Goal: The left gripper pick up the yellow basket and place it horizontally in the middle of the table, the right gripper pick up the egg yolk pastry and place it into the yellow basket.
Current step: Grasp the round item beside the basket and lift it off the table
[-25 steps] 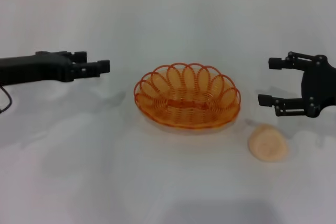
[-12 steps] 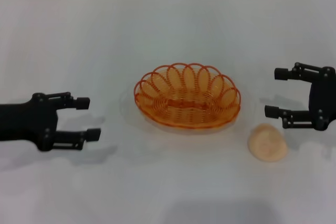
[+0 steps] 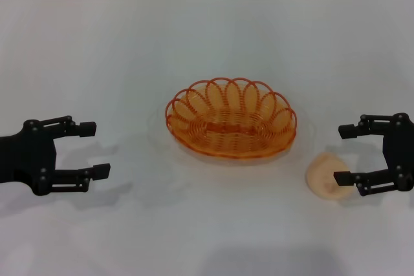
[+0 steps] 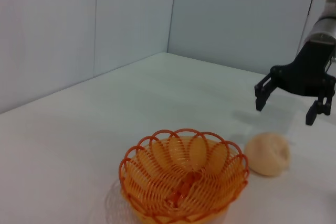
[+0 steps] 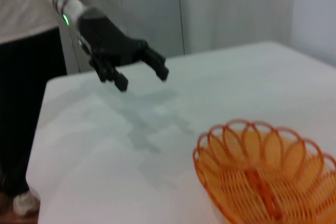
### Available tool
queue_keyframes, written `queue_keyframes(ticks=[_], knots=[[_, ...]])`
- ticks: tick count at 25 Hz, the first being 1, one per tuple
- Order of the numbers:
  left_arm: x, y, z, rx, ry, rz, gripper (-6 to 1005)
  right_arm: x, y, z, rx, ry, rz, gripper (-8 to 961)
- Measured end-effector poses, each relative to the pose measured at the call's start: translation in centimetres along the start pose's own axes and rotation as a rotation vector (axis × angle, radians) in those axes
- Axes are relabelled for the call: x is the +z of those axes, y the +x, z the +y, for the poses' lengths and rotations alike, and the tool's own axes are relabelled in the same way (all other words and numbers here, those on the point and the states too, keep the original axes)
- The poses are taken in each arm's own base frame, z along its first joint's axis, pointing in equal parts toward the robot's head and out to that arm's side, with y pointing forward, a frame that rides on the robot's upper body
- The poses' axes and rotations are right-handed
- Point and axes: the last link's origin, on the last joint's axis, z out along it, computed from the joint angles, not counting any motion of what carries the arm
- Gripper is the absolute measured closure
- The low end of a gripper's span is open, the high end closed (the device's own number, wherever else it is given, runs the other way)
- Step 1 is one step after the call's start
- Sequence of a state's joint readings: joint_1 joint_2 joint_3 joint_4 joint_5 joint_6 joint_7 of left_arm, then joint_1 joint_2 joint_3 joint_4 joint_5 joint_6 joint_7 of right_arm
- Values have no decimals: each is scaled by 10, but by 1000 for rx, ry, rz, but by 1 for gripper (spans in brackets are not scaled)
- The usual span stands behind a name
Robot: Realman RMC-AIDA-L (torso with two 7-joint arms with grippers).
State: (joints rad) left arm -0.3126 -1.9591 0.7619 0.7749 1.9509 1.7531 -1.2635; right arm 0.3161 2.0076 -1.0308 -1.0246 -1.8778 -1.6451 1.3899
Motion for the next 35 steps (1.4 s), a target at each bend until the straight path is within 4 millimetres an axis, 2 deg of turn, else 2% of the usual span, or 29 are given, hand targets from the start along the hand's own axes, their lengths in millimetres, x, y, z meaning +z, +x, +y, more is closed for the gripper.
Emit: queue_keyframes(ticks=[8, 14, 25, 35], knots=[[10, 0, -2, -12, 1, 9, 163, 7, 4, -11, 39, 22, 95, 175], [12, 1, -3, -6, 11, 16, 164, 11, 9, -10, 47, 18, 115, 177], [14, 0, -2, -1, 12, 15, 165, 14, 14, -10, 79, 20, 132, 392], [14, 0, -2, -2, 11, 12, 167, 21, 14, -9, 71, 8, 150, 789]])
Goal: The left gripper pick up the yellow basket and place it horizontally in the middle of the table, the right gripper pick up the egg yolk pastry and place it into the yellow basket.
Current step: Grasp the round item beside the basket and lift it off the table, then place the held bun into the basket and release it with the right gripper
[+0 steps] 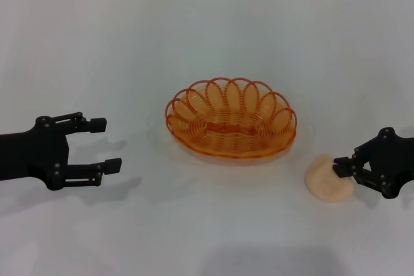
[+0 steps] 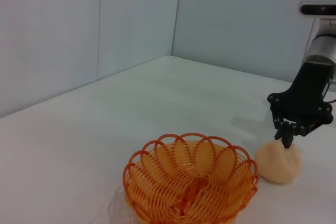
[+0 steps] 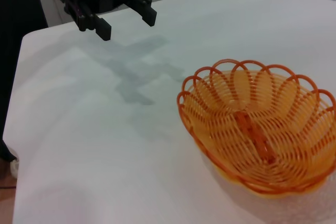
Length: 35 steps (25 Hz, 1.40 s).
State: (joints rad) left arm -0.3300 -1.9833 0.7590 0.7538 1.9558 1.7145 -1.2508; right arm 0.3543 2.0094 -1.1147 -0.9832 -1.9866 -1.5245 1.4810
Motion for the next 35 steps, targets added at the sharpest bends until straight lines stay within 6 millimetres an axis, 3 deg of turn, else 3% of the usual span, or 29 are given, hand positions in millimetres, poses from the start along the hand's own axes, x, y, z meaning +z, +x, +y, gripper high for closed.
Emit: queue_keyframes(ticks=[3, 9, 17, 24, 28, 29, 31, 35], knots=[[-1, 0, 0, -2, 4, 1, 167, 1, 0, 0, -2, -1, 4, 935], [-1, -1, 0, -3, 5, 0, 168, 1, -2, 0, -8, -4, 0, 935], [-2, -2, 1, 15, 9, 1, 169, -13, -20, -8, -22, -10, -44, 936], [3, -6, 2, 13, 8, -17, 170, -20, -57, -16, -57, -29, -74, 936], [8, -8, 2, 15, 1, -36, 170, -12, -87, -19, -63, -46, -119, 936], [9, -8, 2, 17, -2, -42, 170, -12, -87, -19, -63, -46, -119, 936], [11, -8, 1, 19, -3, -46, 170, -1, -108, -17, -84, -83, -159, 936], [12, -6, 0, 24, -2, -46, 170, 15, -121, -15, -102, -88, -196, 936]])
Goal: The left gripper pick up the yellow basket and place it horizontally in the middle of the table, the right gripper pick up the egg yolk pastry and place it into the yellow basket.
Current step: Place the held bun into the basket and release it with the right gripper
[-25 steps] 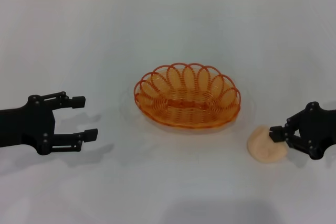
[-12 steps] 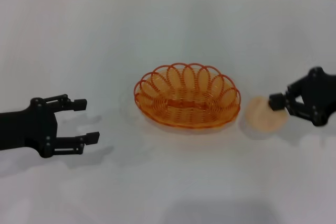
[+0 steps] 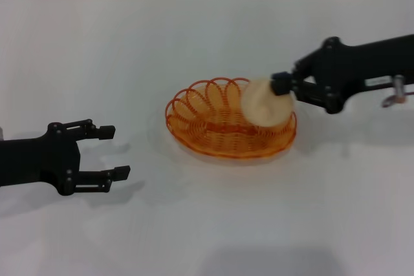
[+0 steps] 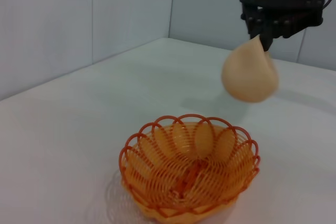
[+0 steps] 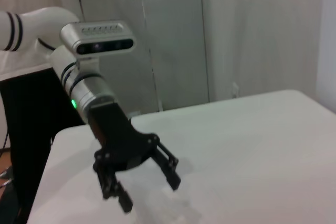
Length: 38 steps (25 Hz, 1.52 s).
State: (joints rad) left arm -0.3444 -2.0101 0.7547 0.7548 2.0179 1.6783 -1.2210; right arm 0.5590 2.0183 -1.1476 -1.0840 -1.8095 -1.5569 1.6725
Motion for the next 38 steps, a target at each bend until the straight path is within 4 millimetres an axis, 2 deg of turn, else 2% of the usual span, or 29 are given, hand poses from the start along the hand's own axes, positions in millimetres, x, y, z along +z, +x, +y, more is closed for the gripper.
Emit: queue_keyframes(ticks=[7, 14, 20, 25, 28, 31, 36, 38], knots=[[2, 1, 0, 4, -5, 0, 170, 34, 5, -2, -10, 34, -46, 937], [3, 4, -1, 11, -9, 0, 170, 49, 15, -4, -4, 75, -58, 937], [4, 4, -2, 13, -11, 0, 170, 56, 20, -4, -1, 84, -38, 798], [4, 5, -1, 14, -17, 2, 170, 53, 22, -2, 0, 81, -37, 558], [2, 4, -1, 6, -13, 2, 170, 47, 25, 1, -8, 67, -42, 453], [1, 3, 0, 2, -11, 1, 170, 35, 31, 6, -17, 51, -57, 347], [1, 3, -1, 7, -10, 3, 170, 5, 50, 12, -2, 93, -105, 127], [0, 4, -1, 9, -7, 5, 170, -6, 59, 16, -1, 107, -115, 112]])
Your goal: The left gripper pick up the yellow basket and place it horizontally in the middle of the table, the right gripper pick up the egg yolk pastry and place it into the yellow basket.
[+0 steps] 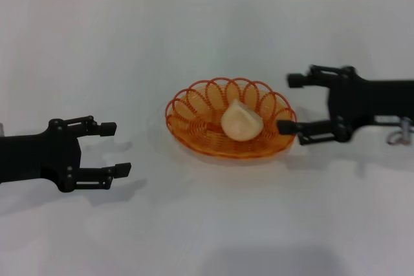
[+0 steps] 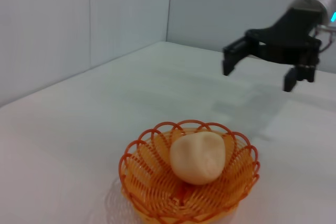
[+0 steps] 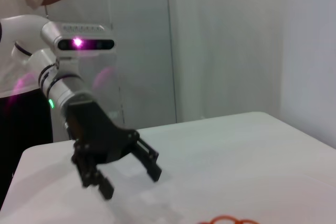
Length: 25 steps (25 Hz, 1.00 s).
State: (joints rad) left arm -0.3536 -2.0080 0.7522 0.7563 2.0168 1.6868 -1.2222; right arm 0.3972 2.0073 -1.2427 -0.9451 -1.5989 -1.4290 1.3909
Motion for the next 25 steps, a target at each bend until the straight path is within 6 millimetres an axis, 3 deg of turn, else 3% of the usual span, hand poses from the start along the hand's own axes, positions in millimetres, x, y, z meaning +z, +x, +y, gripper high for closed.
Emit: queue_keyframes(ticks=[9, 16, 25], knots=[[1, 3, -4, 5, 2, 0, 170, -39, 39, 14, -9, 50, 13, 68], [5, 10, -8, 9, -11, -2, 170, -41, 59, 17, 10, 49, 39, 67], [6, 14, -11, 6, -24, -14, 170, -40, 61, 15, 11, 57, 46, 68]])
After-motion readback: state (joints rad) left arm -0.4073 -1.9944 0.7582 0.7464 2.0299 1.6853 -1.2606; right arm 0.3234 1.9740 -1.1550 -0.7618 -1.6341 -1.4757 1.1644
